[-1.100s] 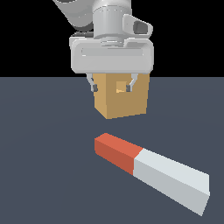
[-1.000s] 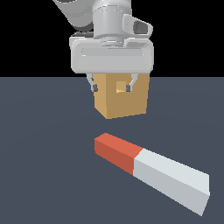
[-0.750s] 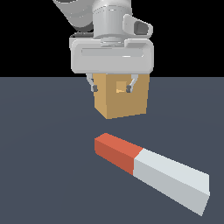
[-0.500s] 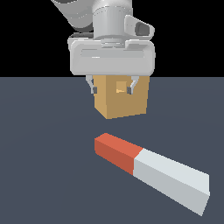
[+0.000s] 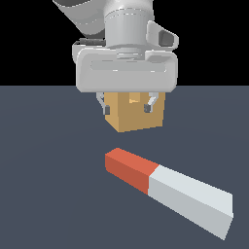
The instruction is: Insert the peg into the horizontal hole in a box.
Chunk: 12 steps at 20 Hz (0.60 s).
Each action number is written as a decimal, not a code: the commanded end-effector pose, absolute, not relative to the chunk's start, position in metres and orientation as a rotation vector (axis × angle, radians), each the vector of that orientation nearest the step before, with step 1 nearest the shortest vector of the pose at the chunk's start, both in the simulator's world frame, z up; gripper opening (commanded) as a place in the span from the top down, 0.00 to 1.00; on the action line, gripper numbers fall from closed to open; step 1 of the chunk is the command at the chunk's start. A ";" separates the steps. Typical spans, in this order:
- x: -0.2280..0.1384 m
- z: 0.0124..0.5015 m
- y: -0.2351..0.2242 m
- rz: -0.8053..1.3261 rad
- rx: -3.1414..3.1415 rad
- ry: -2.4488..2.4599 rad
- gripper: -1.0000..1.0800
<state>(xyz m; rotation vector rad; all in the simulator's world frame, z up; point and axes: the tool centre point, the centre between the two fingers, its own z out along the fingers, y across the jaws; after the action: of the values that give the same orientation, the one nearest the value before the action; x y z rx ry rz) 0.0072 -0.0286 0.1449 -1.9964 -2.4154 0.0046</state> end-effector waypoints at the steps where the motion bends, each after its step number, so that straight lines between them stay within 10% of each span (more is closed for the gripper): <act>1: 0.010 0.139 -0.038 0.004 -1.935 -2.465 0.04; 12: 0.032 0.115 -0.080 0.002 -1.634 -2.677 0.04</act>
<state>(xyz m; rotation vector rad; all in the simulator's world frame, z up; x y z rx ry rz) 0.0280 -0.0746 0.1184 -1.6798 -2.6483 0.0026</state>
